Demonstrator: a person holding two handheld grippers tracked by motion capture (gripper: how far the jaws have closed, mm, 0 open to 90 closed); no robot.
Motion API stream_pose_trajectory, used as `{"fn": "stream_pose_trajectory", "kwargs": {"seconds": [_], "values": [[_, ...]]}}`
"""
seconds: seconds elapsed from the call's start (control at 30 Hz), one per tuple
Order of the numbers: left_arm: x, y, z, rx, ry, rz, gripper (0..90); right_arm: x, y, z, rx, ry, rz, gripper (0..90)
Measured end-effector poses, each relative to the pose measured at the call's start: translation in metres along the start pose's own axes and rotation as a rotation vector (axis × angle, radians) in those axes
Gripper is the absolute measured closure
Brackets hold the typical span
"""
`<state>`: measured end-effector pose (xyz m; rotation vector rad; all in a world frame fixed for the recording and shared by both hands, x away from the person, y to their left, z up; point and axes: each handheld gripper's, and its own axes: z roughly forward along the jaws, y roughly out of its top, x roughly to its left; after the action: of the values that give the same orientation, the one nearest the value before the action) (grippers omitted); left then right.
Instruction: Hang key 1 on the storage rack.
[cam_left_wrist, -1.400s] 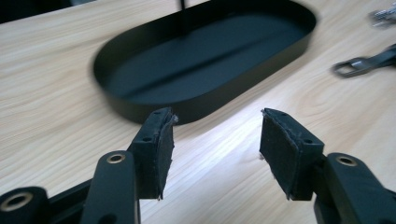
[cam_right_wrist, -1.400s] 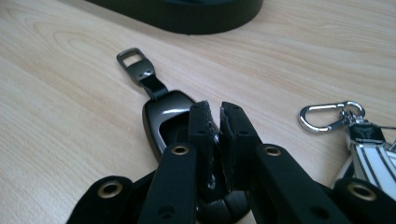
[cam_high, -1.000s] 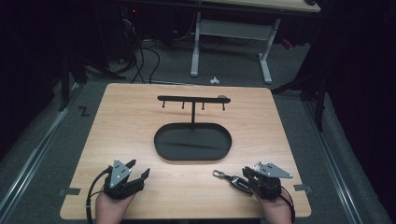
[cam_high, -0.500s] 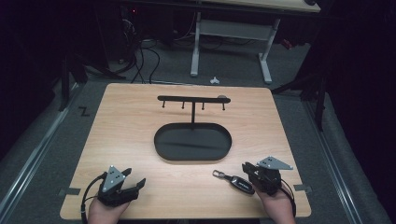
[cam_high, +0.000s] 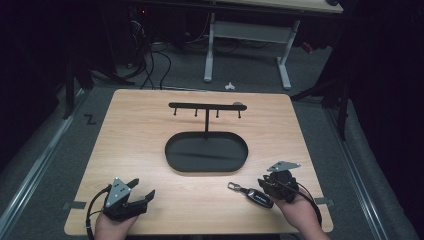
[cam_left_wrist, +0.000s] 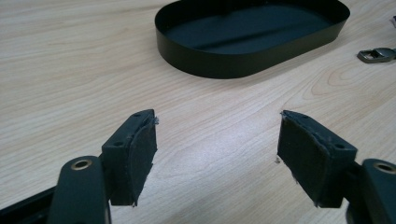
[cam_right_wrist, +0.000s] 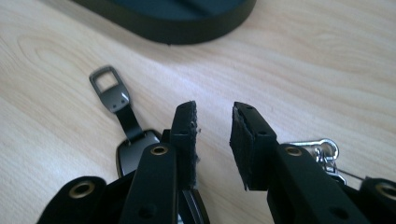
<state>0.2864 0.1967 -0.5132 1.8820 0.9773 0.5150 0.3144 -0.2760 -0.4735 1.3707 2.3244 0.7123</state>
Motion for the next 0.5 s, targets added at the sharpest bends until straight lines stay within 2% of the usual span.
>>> {"fn": "stream_pose_trajectory", "kwargs": {"seconds": [0.1,0.17,0.3,0.5], "values": [[0.002,0.0,-0.003,-0.007,0.008,0.009,29.3,0.002,0.005,0.001,0.058,-0.01,-0.025,66.7],[0.004,0.0,-0.003,-0.011,0.007,0.01,29.6,0.003,0.01,0.001,0.094,0.0,-0.029,65.6],[0.004,-0.003,-0.002,0.0,-0.018,0.002,30.4,0.004,0.022,0.001,0.183,0.017,-0.056,61.8],[0.001,-0.002,-0.003,-0.009,-0.01,0.035,30.4,0.002,0.036,0.002,0.281,0.024,-0.082,57.6]]}}
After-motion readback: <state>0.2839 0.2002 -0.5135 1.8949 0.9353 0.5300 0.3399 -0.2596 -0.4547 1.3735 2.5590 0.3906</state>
